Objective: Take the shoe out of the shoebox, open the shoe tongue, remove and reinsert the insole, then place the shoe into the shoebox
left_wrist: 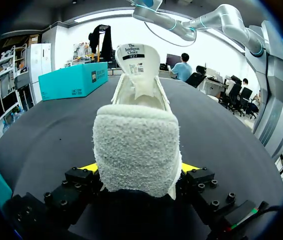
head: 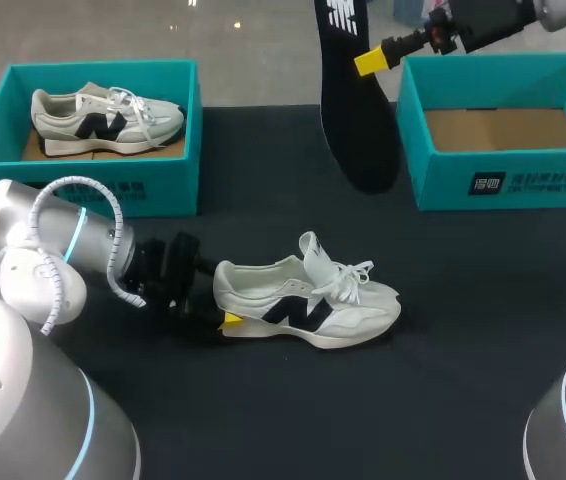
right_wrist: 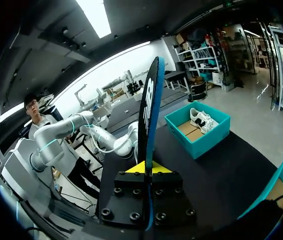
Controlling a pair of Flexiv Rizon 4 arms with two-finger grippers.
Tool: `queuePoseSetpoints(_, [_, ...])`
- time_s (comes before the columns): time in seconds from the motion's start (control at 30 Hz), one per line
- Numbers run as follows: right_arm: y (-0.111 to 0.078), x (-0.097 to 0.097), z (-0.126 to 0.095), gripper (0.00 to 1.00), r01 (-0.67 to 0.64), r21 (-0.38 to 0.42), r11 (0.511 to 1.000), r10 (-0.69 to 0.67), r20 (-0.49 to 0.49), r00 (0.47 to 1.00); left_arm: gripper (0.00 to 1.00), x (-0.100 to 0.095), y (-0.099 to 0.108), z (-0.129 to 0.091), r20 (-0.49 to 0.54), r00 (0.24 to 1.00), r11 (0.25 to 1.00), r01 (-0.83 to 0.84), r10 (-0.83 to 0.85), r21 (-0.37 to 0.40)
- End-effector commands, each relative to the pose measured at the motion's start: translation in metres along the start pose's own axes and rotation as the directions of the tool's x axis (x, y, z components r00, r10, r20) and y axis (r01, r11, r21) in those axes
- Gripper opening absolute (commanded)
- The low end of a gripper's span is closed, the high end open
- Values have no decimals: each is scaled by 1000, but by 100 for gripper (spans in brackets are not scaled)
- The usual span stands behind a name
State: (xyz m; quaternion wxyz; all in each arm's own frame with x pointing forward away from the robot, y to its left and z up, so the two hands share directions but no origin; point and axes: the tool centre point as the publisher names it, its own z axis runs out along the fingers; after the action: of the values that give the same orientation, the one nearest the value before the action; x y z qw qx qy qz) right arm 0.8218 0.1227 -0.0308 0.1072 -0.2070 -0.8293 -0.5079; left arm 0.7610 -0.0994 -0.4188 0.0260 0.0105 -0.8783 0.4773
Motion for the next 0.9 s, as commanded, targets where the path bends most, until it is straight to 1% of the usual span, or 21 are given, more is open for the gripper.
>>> queuePoseSetpoints(0.03, [-12,10,-11,0,0,-1,1000,0,17,1000,0,1,2,1,1,1000,1000,1,-1,-4])
queuePoseSetpoints(0.07, [-15,13,-13,0,1,7,1000,-1,15,1000,0,1,2,1,1,1000,1000,1,-1,-4])
queuePoseSetpoints(0.17, [-20,21,-18,0,-5,-4,1000,5,-11,1000,0,1,2,1,1,1000,1000,1,-1,-4])
queuePoseSetpoints(0.23, [-24,25,-22,0,-6,-5,1000,6,-10,1000,0,1,2,1,1,1000,1000,1,-1,-4])
queuePoseSetpoints(0.3, [-29,32,-27,0,-11,-23,1000,11,-15,1000,0,1,2,1,1,1000,1000,1,-1,-4])
queuePoseSetpoints(0.43, [-36,40,-32,0,-13,-25,1000,12,-12,1000,0,1,2,1,1,1000,1000,1,-1,-4])
queuePoseSetpoints(0.53, [-38,44,-34,0,-13,-20,1000,13,-8,1000,0,1,2,1,1,1000,1000,1,-1,-4])
queuePoseSetpoints(0.7, [-42,58,-41,0,2,-12,1000,-2,-10,1000,0,1,2,1,1,1000,1000,1,-1,-4])
queuePoseSetpoints(0.9, [-52,72,-41,0,43,7,999,-43,-42,998,0,1,2,1,1,1000,1000,1,-1,-4])
